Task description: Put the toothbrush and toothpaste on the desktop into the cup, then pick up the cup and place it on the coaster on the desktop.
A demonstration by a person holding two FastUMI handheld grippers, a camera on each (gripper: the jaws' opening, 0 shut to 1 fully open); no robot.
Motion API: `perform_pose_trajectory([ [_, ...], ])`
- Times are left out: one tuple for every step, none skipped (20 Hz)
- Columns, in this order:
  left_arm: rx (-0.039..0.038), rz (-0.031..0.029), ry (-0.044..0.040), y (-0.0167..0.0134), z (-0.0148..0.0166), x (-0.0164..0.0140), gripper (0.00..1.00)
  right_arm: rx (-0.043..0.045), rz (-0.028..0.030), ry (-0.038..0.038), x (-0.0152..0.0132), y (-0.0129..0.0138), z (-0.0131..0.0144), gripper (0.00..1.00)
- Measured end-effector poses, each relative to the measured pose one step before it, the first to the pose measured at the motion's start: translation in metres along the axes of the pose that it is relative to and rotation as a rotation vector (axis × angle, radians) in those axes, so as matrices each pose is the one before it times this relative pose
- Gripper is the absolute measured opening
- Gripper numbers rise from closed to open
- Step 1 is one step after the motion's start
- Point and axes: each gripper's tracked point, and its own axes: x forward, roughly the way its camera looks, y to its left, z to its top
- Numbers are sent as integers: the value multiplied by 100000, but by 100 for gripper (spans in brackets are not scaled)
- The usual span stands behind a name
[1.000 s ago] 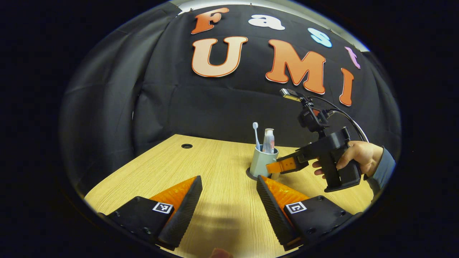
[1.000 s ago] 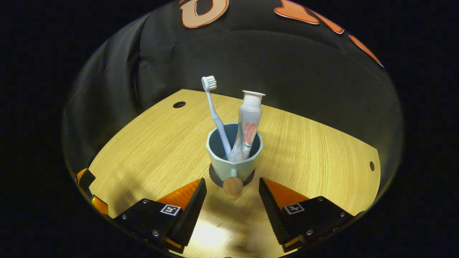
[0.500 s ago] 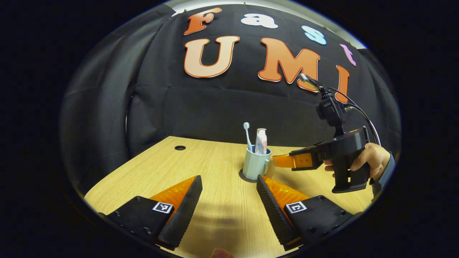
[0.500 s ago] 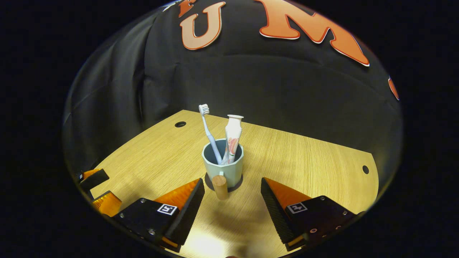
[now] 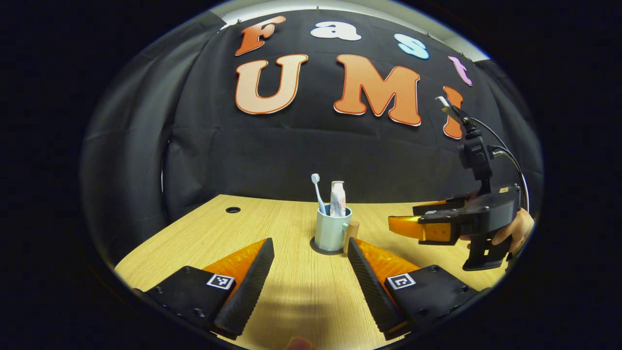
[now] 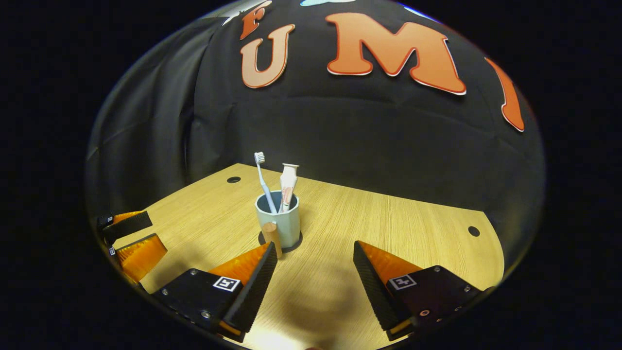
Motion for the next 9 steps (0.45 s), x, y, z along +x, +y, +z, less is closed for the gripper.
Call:
perform_pose_trajectory([
  [-260,-710,-64,-431,154,18,98,1383,178,-447,-416,-369,-333,95],
  [-10,-395,-863,-405,201,-94,98,829,-449,-312,-440,-525,-307,95],
  [247,-37,-385,-300,299,32,98,763,-1384,-993,-607,-679,-17,95],
  [283,-223,-595,-344,119,-169,98,412,-1302,-1315,-522,-621,130,95],
  [370,-238,-774,-416,295,-166,99,378,-1180,-1829,-503,-552,156,95],
  [568,-345,-746,-209,199,-32,99,340,-915,-1973,-559,-451,195,95],
  [898,610,-455,-205,159,-49,98,808,-322,-1320,-654,-382,18,95],
  [886,524,-716,17,116,31,98,1303,360,-610,-614,-230,-113,95],
  [221,-212,-483,-257,63,-67,98,1331,666,-735,-356,-213,-178,95],
])
